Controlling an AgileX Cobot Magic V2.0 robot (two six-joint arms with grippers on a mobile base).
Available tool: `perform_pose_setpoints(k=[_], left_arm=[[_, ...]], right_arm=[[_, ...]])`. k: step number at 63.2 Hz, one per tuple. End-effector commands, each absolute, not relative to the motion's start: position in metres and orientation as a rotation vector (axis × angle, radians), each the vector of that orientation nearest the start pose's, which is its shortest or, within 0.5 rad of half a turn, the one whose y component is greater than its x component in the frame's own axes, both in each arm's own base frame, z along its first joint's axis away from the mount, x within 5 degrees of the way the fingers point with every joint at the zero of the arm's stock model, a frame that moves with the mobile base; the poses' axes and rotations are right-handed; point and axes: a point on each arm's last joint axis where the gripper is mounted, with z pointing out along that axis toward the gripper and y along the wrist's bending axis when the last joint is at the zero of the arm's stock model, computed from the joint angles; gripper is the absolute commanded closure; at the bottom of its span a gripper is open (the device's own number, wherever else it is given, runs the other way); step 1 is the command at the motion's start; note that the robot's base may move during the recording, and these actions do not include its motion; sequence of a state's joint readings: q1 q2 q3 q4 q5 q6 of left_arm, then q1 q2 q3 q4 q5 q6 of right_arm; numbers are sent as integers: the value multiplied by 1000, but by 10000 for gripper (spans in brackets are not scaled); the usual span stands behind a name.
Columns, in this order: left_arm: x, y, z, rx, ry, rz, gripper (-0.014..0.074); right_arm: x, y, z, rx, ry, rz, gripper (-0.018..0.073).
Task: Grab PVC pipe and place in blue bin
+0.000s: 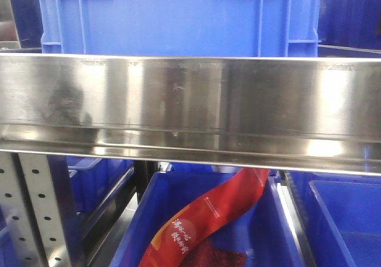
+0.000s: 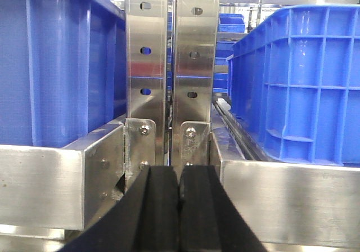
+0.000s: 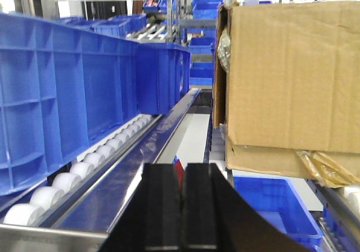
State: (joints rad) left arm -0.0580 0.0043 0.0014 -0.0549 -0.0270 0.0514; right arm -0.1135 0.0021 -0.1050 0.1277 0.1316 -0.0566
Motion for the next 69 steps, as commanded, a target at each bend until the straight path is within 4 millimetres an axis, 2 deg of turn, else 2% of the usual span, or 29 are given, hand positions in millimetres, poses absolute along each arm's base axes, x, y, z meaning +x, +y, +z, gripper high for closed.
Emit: perform_pose_setpoints(k=[1,16,28,35,69], left_arm=[[56,-3,217,29,1440,-49,707],[56,-3,217,29,1440,-49,707],[56,-3,217,29,1440,-49,707],[56,-3,217,29,1440,-49,707],[56,-3,217,29,1440,-49,707]], right_arm=[[52,-6,232,137,1472,-31,721],[55,-6,219,147,1471,-30,721],[55,-7,217,152,1451,-28,721],[54,-8,224,151,1359,-36,721],[55,-7,220,152,1398,-33,721]])
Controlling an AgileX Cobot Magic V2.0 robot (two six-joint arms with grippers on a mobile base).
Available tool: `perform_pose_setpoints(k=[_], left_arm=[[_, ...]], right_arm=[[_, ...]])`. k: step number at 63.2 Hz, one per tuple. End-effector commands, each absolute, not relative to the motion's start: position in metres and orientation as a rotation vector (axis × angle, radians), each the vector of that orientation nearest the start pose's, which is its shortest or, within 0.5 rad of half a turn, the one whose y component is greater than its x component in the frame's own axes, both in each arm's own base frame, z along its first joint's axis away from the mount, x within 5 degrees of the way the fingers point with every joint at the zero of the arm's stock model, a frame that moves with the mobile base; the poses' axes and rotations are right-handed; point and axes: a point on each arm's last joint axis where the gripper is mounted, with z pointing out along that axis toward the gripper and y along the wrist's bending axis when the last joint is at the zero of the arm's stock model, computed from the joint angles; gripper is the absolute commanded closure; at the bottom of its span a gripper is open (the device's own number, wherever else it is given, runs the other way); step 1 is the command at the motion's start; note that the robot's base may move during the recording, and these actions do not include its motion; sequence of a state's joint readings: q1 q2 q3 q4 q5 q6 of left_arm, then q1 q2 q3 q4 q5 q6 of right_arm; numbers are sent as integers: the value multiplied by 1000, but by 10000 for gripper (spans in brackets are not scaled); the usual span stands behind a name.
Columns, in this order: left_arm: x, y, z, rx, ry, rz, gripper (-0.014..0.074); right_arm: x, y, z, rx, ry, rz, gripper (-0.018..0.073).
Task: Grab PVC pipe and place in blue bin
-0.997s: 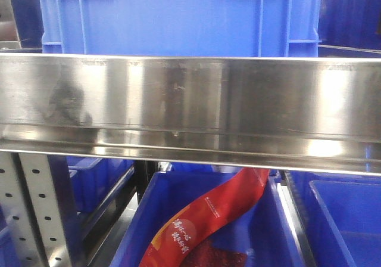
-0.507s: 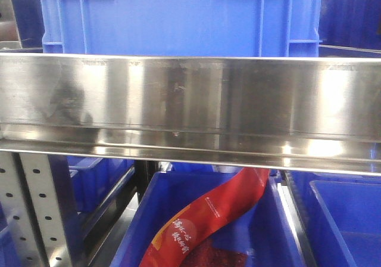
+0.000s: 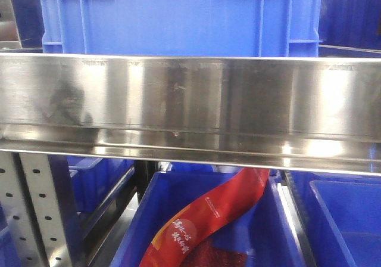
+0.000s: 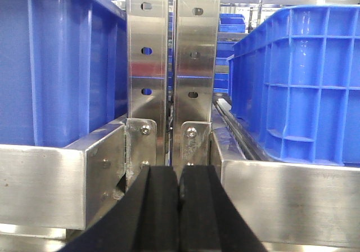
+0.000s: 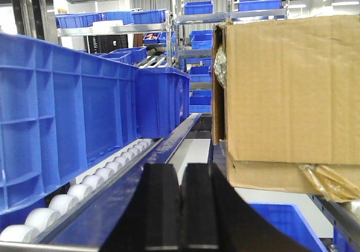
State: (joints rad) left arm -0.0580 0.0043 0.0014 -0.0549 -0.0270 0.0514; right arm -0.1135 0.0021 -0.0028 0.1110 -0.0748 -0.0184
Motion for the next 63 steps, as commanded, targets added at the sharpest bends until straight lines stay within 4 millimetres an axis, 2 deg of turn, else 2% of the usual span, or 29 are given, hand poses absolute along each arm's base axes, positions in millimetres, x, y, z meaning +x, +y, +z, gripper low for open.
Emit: perform_pose_setpoints(k=[1,63], left_arm=[[56,-3,217,29,1440,-49,707],[56,-3,217,29,1440,-49,707]], right_arm=[[55,-7,220,152,1398,-33,721],[55,-7,220,152,1398,-33,721]])
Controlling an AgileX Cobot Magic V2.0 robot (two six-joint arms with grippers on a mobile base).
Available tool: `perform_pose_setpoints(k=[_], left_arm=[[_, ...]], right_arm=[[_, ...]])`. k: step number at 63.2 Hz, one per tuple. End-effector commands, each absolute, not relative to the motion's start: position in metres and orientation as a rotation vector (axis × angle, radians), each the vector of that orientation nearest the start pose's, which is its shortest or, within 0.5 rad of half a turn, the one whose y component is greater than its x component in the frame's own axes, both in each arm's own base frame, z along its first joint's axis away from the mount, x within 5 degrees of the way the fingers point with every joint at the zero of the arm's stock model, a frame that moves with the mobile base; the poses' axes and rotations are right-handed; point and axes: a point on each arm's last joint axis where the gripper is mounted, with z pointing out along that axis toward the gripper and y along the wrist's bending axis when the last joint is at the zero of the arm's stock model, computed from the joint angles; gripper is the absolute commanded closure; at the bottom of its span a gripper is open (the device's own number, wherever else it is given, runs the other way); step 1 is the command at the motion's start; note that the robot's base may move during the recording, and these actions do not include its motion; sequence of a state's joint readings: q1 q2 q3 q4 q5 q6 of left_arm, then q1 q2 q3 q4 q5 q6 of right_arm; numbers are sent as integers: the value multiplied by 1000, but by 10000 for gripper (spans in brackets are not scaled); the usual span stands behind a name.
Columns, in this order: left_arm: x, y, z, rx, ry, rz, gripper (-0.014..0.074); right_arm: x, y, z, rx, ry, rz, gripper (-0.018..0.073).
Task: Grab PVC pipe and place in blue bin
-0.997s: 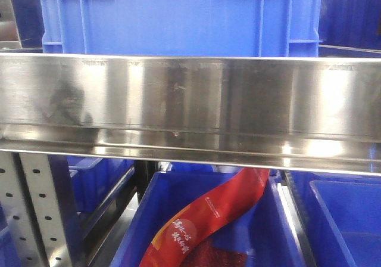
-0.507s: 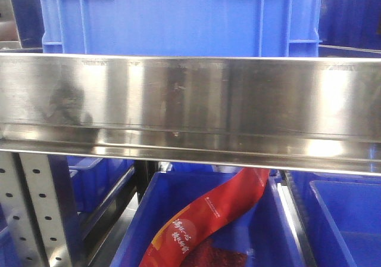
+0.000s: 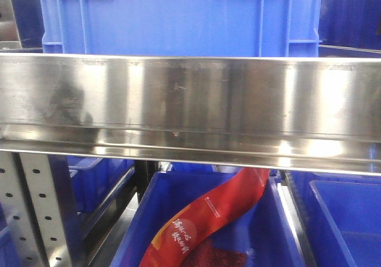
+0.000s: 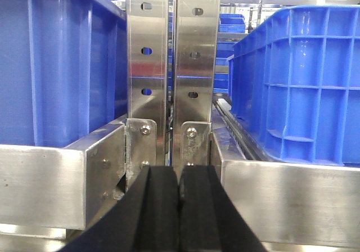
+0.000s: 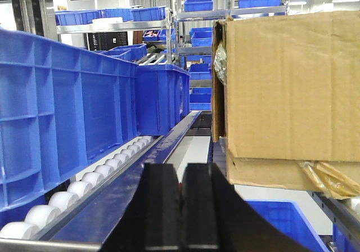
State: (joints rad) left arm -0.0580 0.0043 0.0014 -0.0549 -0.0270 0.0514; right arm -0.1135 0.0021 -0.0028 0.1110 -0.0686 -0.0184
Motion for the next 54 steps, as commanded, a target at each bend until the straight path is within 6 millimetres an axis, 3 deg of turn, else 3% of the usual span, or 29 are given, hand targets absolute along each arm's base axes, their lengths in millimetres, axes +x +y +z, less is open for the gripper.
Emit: perform_pose_setpoints(k=[1,54], left_arm=[[56,-3,217,29,1440,-49,707],[56,-3,217,29,1440,-49,707]], right_arm=[[55,-7,220,152,1398,-33,721],[55,-7,220,151,1396,-33,721]])
